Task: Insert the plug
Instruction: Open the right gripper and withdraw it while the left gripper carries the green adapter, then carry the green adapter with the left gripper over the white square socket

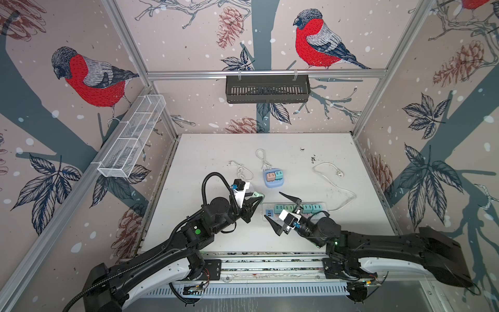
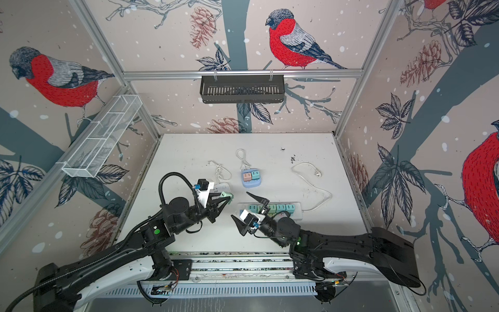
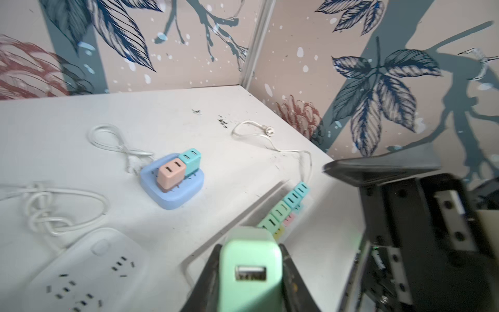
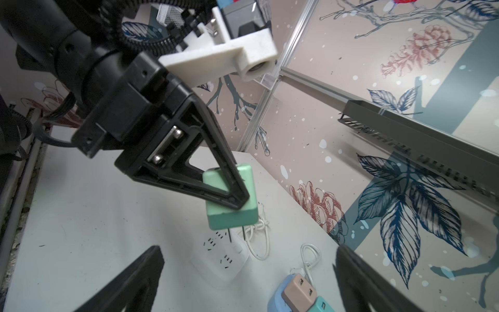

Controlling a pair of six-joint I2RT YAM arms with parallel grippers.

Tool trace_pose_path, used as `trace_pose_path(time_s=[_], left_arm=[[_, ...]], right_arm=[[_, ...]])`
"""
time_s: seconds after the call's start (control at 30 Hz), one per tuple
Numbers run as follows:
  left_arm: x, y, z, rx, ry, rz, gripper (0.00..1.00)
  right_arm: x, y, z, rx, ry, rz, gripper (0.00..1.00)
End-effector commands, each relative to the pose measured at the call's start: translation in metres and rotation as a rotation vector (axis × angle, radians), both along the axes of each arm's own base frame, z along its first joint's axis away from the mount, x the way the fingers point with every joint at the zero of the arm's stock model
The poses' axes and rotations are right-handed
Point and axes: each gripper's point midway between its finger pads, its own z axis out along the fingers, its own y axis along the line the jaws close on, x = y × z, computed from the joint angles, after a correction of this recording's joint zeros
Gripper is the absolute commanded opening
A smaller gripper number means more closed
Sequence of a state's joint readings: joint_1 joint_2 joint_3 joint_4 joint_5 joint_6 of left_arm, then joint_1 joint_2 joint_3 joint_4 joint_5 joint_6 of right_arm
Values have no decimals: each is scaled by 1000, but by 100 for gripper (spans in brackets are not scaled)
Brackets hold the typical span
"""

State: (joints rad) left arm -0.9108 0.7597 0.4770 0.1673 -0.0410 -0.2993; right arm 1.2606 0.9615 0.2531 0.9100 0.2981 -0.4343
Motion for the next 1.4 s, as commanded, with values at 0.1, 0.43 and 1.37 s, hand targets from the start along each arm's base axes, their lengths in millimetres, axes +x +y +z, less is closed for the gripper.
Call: trace_pose_path(time_s=[0.1, 0.43, 1.37], left_arm=[[31, 27, -9, 229, -221, 182, 0], [42, 21, -37, 634, -295, 73, 0], [91, 39, -123, 833, -189, -199, 0]], right_arm=[[32, -70, 14, 189, 106, -211, 100], [113, -181, -9, 466, 329, -603, 100], [134, -220, -53, 531, 418, -740, 100]])
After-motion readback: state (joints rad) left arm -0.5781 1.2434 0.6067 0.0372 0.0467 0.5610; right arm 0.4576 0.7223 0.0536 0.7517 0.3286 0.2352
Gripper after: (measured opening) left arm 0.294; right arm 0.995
